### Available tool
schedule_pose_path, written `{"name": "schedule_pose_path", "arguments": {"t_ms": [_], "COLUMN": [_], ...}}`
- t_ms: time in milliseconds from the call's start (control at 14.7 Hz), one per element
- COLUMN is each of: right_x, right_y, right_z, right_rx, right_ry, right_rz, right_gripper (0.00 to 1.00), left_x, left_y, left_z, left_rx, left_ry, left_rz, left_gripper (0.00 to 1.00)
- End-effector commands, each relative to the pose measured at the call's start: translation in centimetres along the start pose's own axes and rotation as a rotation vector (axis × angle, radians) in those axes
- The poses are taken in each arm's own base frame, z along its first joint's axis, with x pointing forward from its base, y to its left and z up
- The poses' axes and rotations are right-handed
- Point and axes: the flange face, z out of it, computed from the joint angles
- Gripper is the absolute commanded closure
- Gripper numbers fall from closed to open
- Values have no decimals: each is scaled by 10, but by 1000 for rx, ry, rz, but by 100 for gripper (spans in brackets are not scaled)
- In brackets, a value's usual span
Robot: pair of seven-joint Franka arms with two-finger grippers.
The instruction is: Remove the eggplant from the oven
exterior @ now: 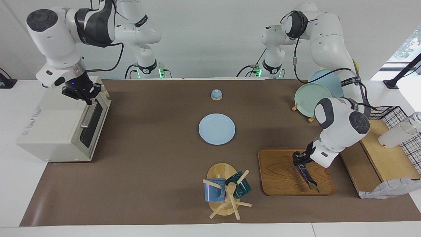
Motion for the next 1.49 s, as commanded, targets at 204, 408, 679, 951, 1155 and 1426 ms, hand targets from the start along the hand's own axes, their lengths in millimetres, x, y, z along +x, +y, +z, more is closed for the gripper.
{"name": "schedule_pose_path", "arguments": {"t_ms": [204, 408, 679, 951, 1155, 1426], "right_x": [7, 8, 15, 20, 19, 18], "right_y": [-11, -16, -28, -29, -27, -30], "right_z": [-9, -9, -12, -15, -16, -17], "right_rx": [100, 97, 78, 74, 77, 79], "right_ry": [-31, -36, -56, -65, -63, -59], "right_rz": [68, 60, 77, 87, 90, 86], "right_gripper": [29, 0, 0, 0, 0, 0], "left_x": [-5, -4, -11, -39, -70, -122], "left_y": [1, -3, -16, -30, -35, -28], "left_z": [4, -7, -58, -142, -205, -272], "left_rx": [21, 20, 30, 38, 49, 100], "left_ry": [11, 15, 63, 83, 91, 73], "left_rz": [27, 34, 9, -20, -29, -9], "left_gripper": [1, 0, 0, 0, 0, 0]}}
